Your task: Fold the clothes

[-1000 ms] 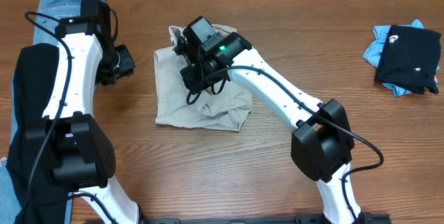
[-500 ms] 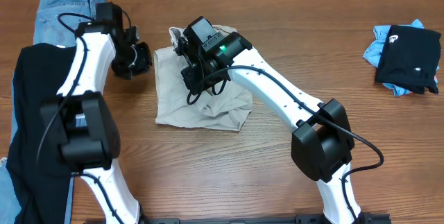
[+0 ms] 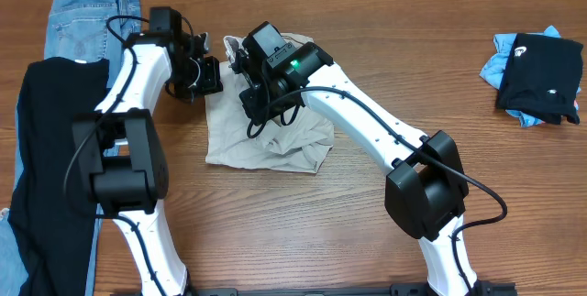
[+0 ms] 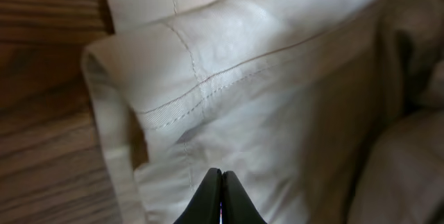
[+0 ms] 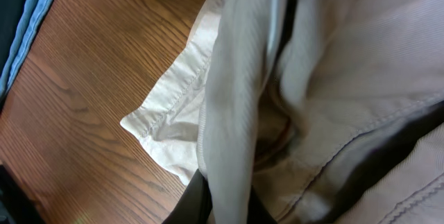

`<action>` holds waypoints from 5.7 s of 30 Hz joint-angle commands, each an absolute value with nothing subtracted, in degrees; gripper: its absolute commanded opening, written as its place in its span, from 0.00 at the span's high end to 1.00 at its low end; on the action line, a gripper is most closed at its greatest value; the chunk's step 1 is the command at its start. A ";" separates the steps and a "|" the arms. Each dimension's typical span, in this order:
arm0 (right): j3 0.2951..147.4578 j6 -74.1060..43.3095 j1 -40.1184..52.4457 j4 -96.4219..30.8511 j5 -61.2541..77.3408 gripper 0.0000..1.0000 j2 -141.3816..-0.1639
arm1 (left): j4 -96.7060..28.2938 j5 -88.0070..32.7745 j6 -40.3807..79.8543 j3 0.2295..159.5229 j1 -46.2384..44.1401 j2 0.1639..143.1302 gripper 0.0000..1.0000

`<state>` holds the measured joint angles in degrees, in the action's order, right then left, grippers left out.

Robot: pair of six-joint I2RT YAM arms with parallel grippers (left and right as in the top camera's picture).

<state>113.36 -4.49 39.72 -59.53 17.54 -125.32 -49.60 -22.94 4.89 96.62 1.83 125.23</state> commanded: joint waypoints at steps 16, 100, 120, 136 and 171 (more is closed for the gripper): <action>114.85 0.03 39.92 -60.64 20.53 0.96 -124.31 | -45.78 -20.34 6.44 96.01 -2.50 135.66 0.96; 98.94 -4.51 31.75 -48.88 12.10 0.56 -125.29 | -54.59 16.64 20.78 101.89 4.25 106.39 0.00; 106.80 -4.75 28.86 -63.26 20.40 0.55 -117.97 | -56.38 -5.61 8.12 101.71 -4.84 114.85 0.11; 87.96 -10.90 34.81 -50.94 27.33 0.55 -120.27 | -49.47 -3.88 8.34 101.71 -4.73 133.19 0.06; 105.21 -11.53 18.13 -57.14 10.98 0.54 -118.24 | -71.59 -11.35 10.72 101.86 -3.29 115.00 0.00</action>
<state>100.57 -12.73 16.73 -55.20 12.40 -120.49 -74.32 -10.94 11.55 101.49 -3.01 124.60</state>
